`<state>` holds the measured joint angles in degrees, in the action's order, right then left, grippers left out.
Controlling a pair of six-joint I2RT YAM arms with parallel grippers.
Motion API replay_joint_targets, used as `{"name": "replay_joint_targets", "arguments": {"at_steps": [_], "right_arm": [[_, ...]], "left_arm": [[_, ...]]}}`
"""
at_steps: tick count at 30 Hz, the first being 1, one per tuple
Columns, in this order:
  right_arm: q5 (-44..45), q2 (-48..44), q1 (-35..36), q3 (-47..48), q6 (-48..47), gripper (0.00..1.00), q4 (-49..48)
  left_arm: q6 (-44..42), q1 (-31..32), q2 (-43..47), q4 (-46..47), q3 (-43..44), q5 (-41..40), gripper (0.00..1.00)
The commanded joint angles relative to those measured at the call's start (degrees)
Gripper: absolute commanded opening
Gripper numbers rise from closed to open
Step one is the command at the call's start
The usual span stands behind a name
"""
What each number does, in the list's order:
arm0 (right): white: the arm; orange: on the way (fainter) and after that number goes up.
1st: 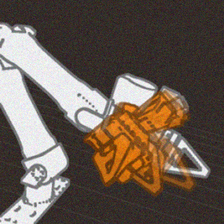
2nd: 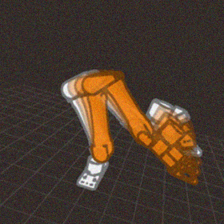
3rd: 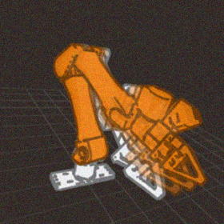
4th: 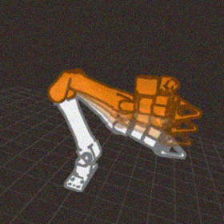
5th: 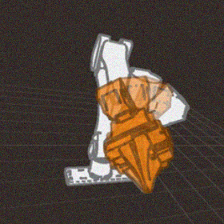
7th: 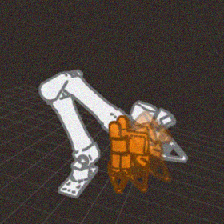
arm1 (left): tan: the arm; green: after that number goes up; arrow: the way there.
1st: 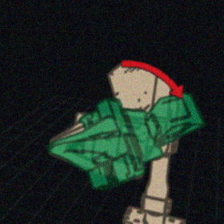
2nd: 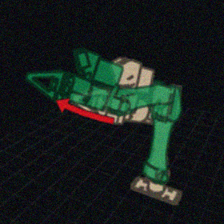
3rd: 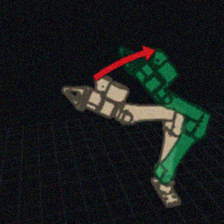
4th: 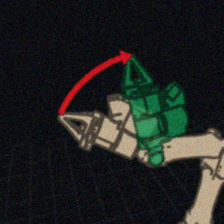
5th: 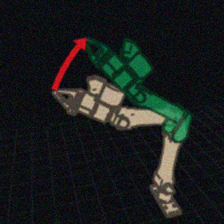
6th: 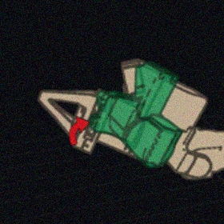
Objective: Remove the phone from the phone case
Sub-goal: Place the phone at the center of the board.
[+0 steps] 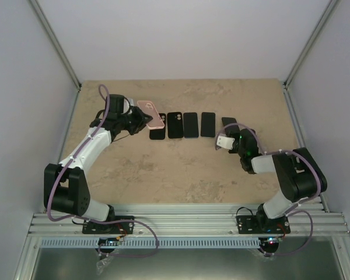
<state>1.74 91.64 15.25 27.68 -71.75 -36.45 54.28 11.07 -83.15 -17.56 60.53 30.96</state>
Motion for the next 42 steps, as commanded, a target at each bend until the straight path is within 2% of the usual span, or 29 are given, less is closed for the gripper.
{"name": "replay_joint_targets", "arguments": {"at_steps": [1,6,10,17,25,33,36,42], "right_arm": [[2.24,2.95,1.78,-4.08,-2.25,0.16,-13.35],[5.84,8.62,3.41,-7.55,-5.32,0.20,-27.14],[6.58,12.16,4.37,-8.94,-6.64,0.21,-32.70],[6.10,13.81,4.88,-8.21,-6.10,0.25,-32.11],[3.94,15.64,4.00,-3.81,-7.58,0.23,-28.43],[1.24,14.53,2.71,1.13,-7.78,0.23,-19.37],[0.37,13.62,2.38,1.70,-7.66,0.28,-16.57],[-1.64,9.91,1.99,3.12,-5.99,0.56,-7.55]], "left_arm": [[0.73,-0.44,-0.05,2.01,0.02,1.03,0.00],[1.01,-0.47,-0.34,2.17,-0.01,1.30,0.00],[0.92,-0.52,-0.33,2.04,0.03,1.34,0.00],[0.91,-0.87,-0.12,2.00,-0.23,1.28,0.00],[0.93,-0.96,-0.02,2.01,-0.30,1.47,0.00],[0.98,-1.49,0.20,2.14,-0.66,1.47,0.00],[1.05,-1.49,0.14,2.23,-0.68,1.60,0.00],[1.00,-1.58,0.08,2.19,-0.63,1.75,0.00]]}}
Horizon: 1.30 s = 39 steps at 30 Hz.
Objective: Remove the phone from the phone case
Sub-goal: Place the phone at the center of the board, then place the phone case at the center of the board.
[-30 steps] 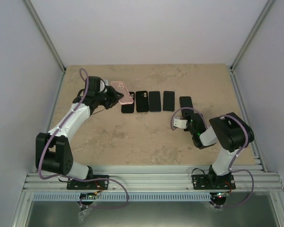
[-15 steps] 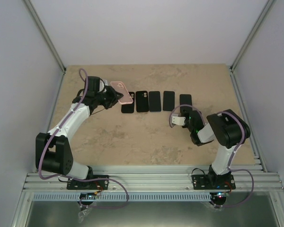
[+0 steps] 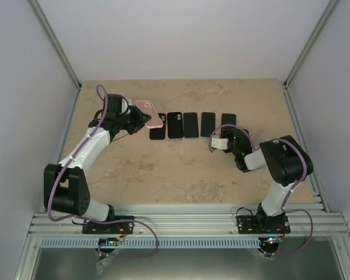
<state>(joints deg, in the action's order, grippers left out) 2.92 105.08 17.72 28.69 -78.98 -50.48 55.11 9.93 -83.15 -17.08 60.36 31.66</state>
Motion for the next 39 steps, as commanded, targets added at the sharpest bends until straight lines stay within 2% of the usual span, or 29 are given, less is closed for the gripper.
{"name": "replay_joint_targets", "arguments": {"at_steps": [1,11,16,20,26,33,39], "right_arm": [[-2.78,-4.23,-0.67,2.88,2.05,0.58,8.91],[-10.16,-8.95,-1.84,10.81,6.40,0.83,30.98],[-11.54,-9.68,-2.80,13.30,7.33,0.88,36.80],[-14.02,-11.23,-3.49,15.81,9.34,0.90,42.02],[-18.56,-14.30,-4.56,22.42,19.91,0.97,51.74],[-24.25,-16.91,-6.01,29.58,35.80,0.98,60.13],[-27.30,-20.54,-6.26,30.67,46.38,0.98,61.78]], "left_arm": [[0.17,-0.44,0.02,1.72,-0.46,1.03,0.00],[-1.13,-0.53,0.42,1.18,-0.26,0.77,0.00],[-3.42,-0.62,0.35,-0.33,0.37,0.69,0.00],[-8.50,-0.94,0.23,-2.40,1.42,0.53,0.00],[-17.59,-2.71,0.21,-4.25,2.13,3.32,0.00],[-26.65,-3.81,0.89,-5.96,2.30,6.31,0.00],[-32.39,-7.70,0.89,-5.48,1.07,12.88,0.00]]}}
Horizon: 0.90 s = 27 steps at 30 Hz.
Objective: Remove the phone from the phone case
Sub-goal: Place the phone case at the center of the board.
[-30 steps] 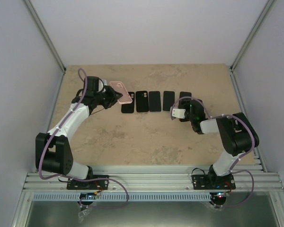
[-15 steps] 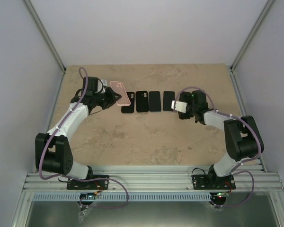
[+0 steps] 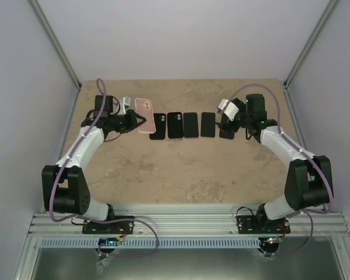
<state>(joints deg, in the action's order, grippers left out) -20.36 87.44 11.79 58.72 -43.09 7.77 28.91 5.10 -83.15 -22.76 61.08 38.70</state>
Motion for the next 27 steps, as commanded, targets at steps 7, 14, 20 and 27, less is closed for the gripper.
{"name": "replay_joint_targets", "arguments": {"at_steps": [7,14,20,27], "right_arm": [[-9.87,-3.55,-3.13,1.57,22.58,0.98,4.77],[-12.84,-3.84,-6.62,0.76,30.01,0.98,2.85],[-13.94,-4.39,-6.80,-0.88,31.88,0.98,1.13],[-14.21,-5.11,-6.96,-1.46,31.05,0.98,1.67]], "left_arm": [[-14.37,-4.93,-2.70,-5.69,4.62,4.49,0.00],[-22.80,-8.00,-9.39,-12.65,10.27,5.40,0.00],[-26.32,-10.34,-15.48,-15.84,12.02,5.73,0.00],[-28.59,-11.02,-23.93,-16.62,15.47,5.65,0.00]]}}
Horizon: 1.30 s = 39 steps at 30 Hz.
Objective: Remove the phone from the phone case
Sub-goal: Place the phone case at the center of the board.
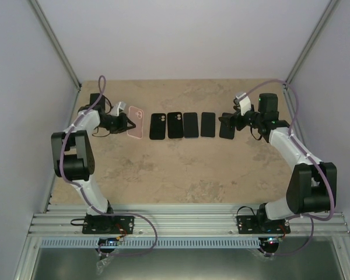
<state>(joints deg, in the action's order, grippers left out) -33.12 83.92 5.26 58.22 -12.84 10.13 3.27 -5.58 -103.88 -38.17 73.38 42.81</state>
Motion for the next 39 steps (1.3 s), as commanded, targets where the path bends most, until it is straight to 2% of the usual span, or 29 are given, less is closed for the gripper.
{"name": "replay_joint_targets", "arguments": {"at_steps": [1,18,21,24,29,34,39], "right_arm": [[-1.49,-1.72,-0.49,-0.99,0.76,0.98,-0.72],[-1.71,-1.86,-1.00,-1.38,-0.07,0.98,-0.63],[-1.78,-1.74,-1.04,-1.35,-0.16,0.98,-0.55],[-1.96,-1.59,-1.05,-1.30,-0.25,0.98,-0.64],[-2.24,-1.71,-1.18,-1.41,-0.26,0.98,-0.80],[-2.21,-1.88,-1.15,-1.34,-0.08,0.98,-0.90],[-2.24,-2.39,-1.13,-1.25,0.14,0.98,-0.90]], "left_arm": [[-3.12,-0.38,-4.33,-1.31,3.85,1.87,0.00],[-2.14,-0.39,-17.95,-2.72,12.10,4.31,0.04],[-1.78,-0.33,-18.86,-2.36,12.14,3.19,0.10],[-1.79,-0.37,-19.26,-2.31,12.33,2.12,0.21],[-1.38,-0.33,-18.47,-2.12,12.50,-1.08,0.48],[-0.82,-0.27,-16.44,-1.99,12.10,-4.18,0.65],[-1.36,-0.23,-13.64,-1.95,11.92,-6.83,0.93]]}}
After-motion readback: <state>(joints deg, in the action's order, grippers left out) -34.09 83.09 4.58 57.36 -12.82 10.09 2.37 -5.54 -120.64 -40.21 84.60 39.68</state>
